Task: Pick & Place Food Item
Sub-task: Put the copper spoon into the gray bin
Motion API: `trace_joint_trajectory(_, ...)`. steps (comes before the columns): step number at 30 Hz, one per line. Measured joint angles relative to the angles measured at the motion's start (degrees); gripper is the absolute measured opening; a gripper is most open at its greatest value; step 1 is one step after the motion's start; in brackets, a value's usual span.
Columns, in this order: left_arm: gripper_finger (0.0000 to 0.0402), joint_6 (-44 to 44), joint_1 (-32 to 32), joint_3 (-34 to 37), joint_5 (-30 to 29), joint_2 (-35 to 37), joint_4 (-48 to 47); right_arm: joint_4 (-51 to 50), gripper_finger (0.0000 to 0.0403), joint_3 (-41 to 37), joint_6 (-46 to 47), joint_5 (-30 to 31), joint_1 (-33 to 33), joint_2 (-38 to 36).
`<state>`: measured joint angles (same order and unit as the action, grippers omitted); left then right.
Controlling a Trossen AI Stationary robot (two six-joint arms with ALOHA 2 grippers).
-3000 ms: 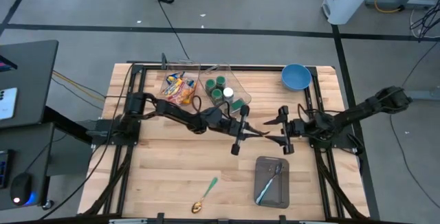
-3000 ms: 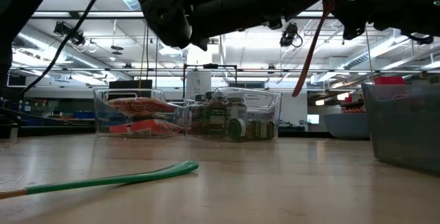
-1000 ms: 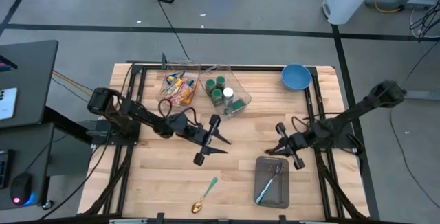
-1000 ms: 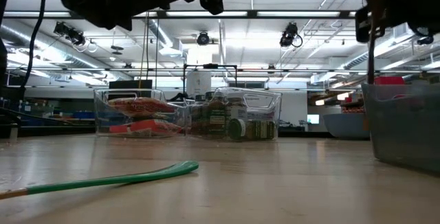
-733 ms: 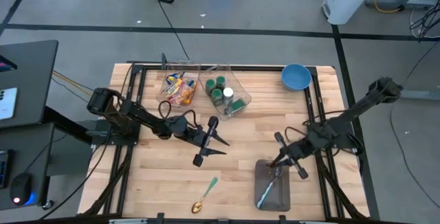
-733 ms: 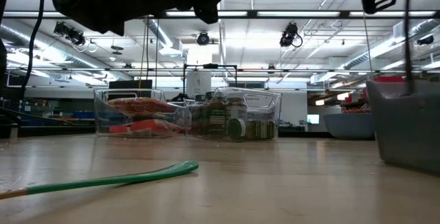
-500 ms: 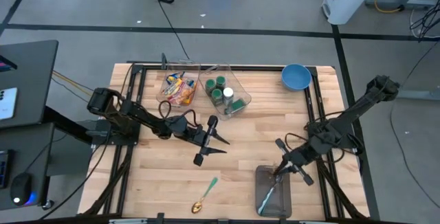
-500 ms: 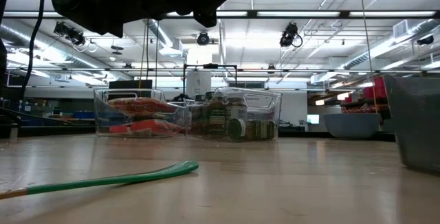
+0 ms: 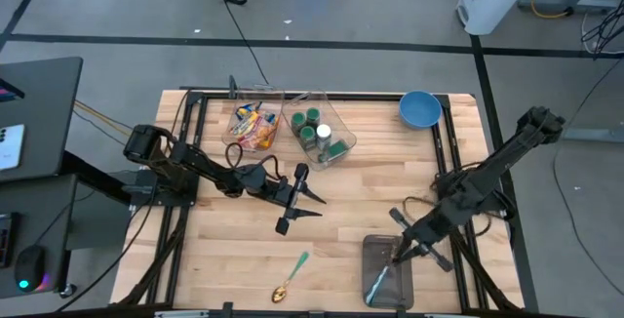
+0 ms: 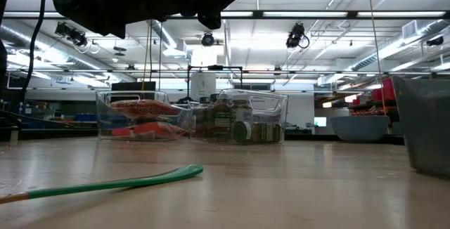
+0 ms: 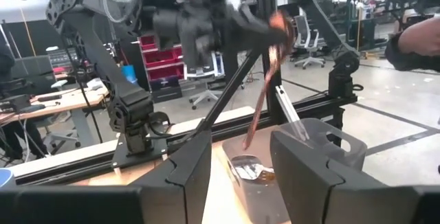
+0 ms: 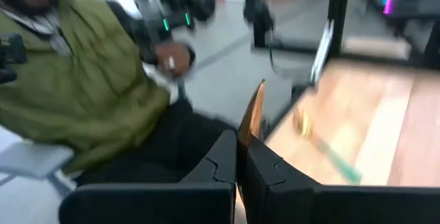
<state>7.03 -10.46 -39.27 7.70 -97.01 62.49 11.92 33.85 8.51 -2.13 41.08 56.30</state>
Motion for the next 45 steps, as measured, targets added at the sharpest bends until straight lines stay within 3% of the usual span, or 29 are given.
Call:
trace_joint_trajectory(8, 0.0158, 0.0, 0.0, 0.0, -0.37, 0.0, -2.16, -0.31, 0.0004, -1.46, 6.39, -0.61, -0.07, 15.47)
trace_joint_trajectory(13, 0.0158, -0.42, -0.47, -0.02, -3.7, 0.0, -5.41, -2.68, 0.0004, -1.3, 8.91, -1.42, -0.13, 21.84)
trace_joint_trajectory(18, 0.0158, -0.67, -0.92, -0.02, -7.49, -0.02, -11.34, -6.37, 0.0005, -1.12, 8.16, -0.88, -0.11, 24.19)
trace_joint_trajectory(27, 0.0158, -1.53, -1.64, -0.02, -7.82, -0.04, -12.66, -5.28, 0.0014, -1.33, 5.83, -0.1, -0.11, 24.57)
trace_joint_trajectory(40, 0.0158, -1.53, -1.64, -0.02, -7.74, -0.04, -12.62, -4.09, 0.0158, -1.68, 10.1, 1.65, 0.0, 24.88)
trace_joint_trajectory(45, 0.0158, -1.52, -1.64, -0.02, -7.76, -0.04, -12.58, -2.84, 0.0182, -1.64, 10.1, 3.56, 0.02, 22.92)
